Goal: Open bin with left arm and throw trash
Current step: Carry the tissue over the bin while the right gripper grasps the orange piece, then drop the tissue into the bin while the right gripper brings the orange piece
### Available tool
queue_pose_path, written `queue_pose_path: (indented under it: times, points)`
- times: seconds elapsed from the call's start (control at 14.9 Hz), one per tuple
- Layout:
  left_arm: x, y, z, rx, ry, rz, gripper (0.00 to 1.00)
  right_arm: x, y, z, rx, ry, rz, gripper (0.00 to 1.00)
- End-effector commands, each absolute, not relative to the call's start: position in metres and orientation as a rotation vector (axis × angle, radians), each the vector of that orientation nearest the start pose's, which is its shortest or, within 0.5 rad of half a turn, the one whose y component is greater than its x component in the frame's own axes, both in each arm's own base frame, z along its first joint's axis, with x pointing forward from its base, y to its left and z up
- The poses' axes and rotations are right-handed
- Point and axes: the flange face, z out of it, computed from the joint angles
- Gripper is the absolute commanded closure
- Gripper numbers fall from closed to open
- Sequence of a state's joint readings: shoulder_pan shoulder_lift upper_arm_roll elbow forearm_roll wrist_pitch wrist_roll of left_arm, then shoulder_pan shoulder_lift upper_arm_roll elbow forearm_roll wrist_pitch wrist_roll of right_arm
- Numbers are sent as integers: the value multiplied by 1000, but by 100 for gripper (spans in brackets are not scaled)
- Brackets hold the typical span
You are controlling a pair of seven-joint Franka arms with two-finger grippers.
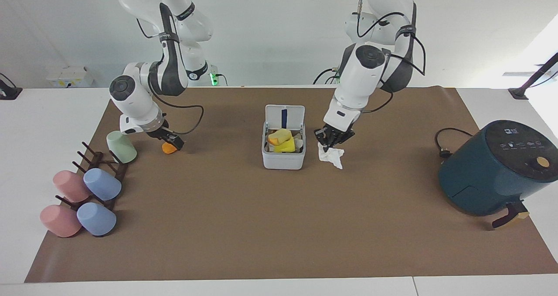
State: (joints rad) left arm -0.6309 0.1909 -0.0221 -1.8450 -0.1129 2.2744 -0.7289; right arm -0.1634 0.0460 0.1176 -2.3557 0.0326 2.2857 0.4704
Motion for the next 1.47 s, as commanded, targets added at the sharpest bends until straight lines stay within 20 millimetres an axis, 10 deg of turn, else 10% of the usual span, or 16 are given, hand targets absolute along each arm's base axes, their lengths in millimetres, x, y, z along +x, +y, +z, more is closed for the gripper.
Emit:
queue_pose_path:
  times: [0.0, 0.34, 0.54, 1.01, 1.07, 1.21, 1.41]
  points:
    - [483, -410, 432, -3382, -300, -214, 100, 490, -24, 298, -3035, 805, 149, 25]
    - [442, -429, 401, -3359, -208, -140, 100, 488, -22, 295, -3068, 650, 154, 100]
    - [442, -425, 378, -3339, -202, -114, 100, 497, -14, 306, -3080, 584, 182, 100]
    - [453, -424, 348, -3325, -247, -104, 100, 580, 63, 422, -3103, 390, 290, 100]
    - [455, -423, 356, -3332, -256, -118, 84, 585, 73, 433, -3095, 395, 281, 100]
    - [459, -415, 379, -3341, -277, -132, 7, 597, 92, 450, -3091, 402, 265, 100]
    - [456, -410, 411, -3344, -273, -126, 0, 602, 132, 469, -3050, 433, 259, 100]
